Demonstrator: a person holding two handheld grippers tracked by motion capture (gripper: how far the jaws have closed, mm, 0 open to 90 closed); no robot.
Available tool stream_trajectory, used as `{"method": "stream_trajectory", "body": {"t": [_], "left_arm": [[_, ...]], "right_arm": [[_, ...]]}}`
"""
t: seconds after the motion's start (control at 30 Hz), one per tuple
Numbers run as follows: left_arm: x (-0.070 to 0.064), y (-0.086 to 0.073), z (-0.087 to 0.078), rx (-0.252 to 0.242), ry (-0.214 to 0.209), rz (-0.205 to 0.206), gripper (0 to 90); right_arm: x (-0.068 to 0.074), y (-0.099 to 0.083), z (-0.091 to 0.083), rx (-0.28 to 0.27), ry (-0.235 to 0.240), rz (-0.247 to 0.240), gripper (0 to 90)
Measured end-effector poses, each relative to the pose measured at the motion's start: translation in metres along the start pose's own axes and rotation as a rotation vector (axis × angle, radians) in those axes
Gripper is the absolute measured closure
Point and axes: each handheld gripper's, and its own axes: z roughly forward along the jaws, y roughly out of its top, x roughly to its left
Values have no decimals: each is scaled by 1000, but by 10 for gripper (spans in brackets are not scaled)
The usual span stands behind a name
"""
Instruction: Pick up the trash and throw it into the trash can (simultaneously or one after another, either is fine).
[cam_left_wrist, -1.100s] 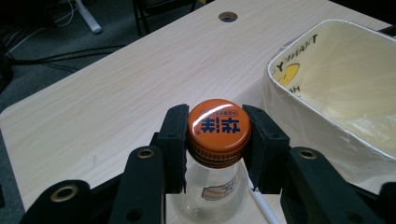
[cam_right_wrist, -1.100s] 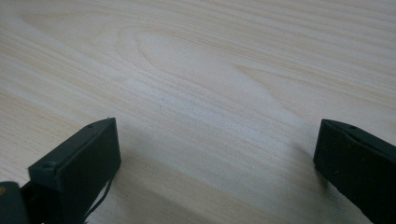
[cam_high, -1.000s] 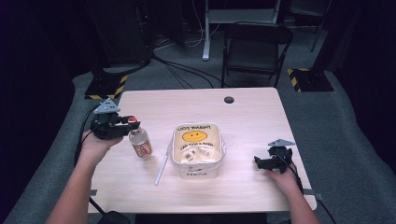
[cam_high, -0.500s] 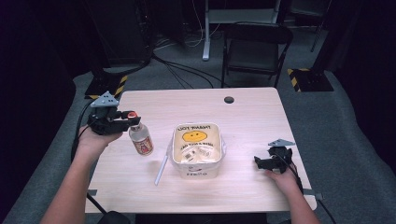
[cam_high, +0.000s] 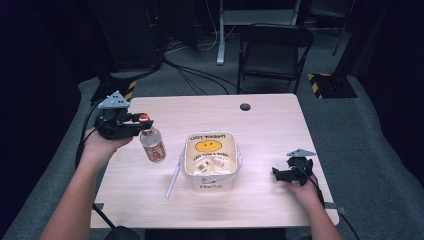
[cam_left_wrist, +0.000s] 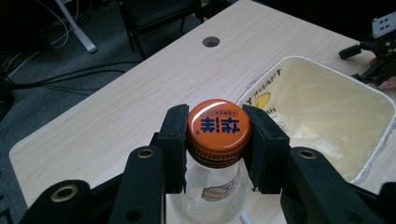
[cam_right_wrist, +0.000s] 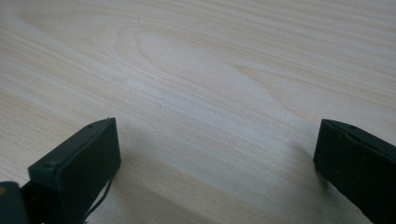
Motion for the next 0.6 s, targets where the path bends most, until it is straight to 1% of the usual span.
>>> {"method": "stream_trajectory", "body": {"t": [0.03, 0.17, 0.2, 0.27, 0.5, 0.6], "left_arm": [[-1, 2, -1, -4, -3, -2, 627], [-6, 11, -5, -17, -17, 14, 627], [-6, 11, -5, -17, -17, 14, 626], [-10, 17, -7, -24, -27, 24, 627], [-17, 31, -11, -26, -37, 54, 627], [-19, 37, -13, -27, -44, 61, 626]], "right_arm": [[0, 0, 0, 0, 0, 0, 0], [0, 0, 0, 0, 0, 1, 0], [0, 0, 0, 0, 0, 0, 0], [0, 0, 0, 0, 0, 0, 0], [0, 0, 0, 0, 0, 1, 0], [0, 0, 0, 0, 0, 0, 0]]}}
